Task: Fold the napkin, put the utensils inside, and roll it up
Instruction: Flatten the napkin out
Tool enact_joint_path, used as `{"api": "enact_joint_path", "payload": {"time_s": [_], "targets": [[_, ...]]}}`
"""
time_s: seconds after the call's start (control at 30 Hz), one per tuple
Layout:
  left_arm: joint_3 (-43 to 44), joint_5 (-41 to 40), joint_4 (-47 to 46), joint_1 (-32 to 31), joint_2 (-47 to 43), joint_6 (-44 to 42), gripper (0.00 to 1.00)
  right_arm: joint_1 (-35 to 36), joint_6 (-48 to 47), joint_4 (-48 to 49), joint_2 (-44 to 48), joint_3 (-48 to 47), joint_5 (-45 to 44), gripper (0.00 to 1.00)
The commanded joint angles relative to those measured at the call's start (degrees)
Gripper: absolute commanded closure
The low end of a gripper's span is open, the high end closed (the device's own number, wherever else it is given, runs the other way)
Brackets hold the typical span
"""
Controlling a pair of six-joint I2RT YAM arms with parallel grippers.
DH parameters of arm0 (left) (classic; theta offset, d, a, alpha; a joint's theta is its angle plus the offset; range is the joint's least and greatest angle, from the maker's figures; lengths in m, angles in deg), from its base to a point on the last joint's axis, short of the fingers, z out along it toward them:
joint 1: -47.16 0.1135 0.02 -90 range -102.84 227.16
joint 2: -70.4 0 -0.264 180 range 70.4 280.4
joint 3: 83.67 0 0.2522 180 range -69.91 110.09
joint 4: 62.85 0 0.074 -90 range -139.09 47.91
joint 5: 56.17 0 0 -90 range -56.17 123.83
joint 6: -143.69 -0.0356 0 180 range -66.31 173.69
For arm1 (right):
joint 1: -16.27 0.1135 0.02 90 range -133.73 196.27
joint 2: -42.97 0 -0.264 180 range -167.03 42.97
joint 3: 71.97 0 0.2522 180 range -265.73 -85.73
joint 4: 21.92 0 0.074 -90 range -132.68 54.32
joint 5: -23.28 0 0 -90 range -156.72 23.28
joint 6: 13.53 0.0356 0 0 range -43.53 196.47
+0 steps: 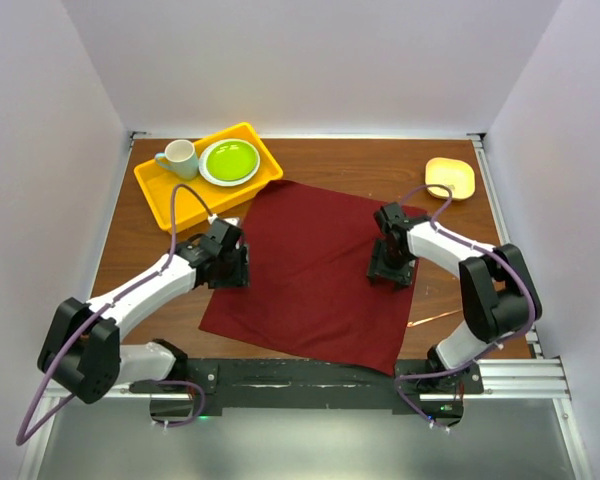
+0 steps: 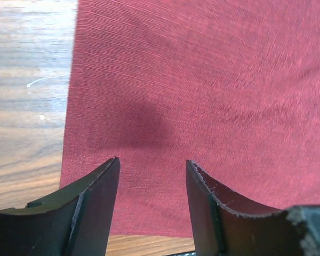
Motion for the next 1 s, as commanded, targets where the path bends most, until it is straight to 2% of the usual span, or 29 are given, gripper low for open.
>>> {"api": "enact_joint_path", "payload": {"time_s": [0.0,0.2,0.33,0.37,0.43,0.53,0.67,0.87,0.97], "targets": [[2.71,-2.21,-0.36,0.71,2.63,5.07,0.42,-0.38,8.15,0.82,5.3,6.29,-2.21,0.39],[7.37,-2.91,-2.2,1.15,7.9,5.07,0.41,-0.74,12.73,0.74,12.69,13.61,0.95,0.39],[11.94,-3.79,-5.0,1.33,10.71,4.37,0.43,-0.74,5.37,-0.67,14.47,7.66,-0.8,0.36],[13.43,-3.62,-6.15,1.33,11.76,4.1,0.43,-0.65,0.56,-0.93,13.94,2.94,-2.28,0.36],[15.45,-3.62,-8.7,1.59,14.83,4.01,0.45,-0.65,-2.46,-1.55,10.18,-1.66,-3.09,0.33],[19.93,-1.78,-11.86,1.5,21.84,3.57,0.52,-0.74,-7.65,-3.13,4.02,-11.94,-3.88,0.34],[27.74,-0.45,-12.13,1.5,31.79,3.49,0.63,-0.65,-8.01,-3.66,-5.91,-22.84,-2.47,0.36],[34.79,-0.54,-13.01,1.5,40.85,2.87,0.65,-1.0,-7.93,-1.82,-12.16,-27.78,-2.64,0.38],[38.04,0.34,-12.84,1.42,45.07,2.87,0.65,-2.92,-7.23,-0.24,-13.84,-27.35,-2.39,0.43]]}}
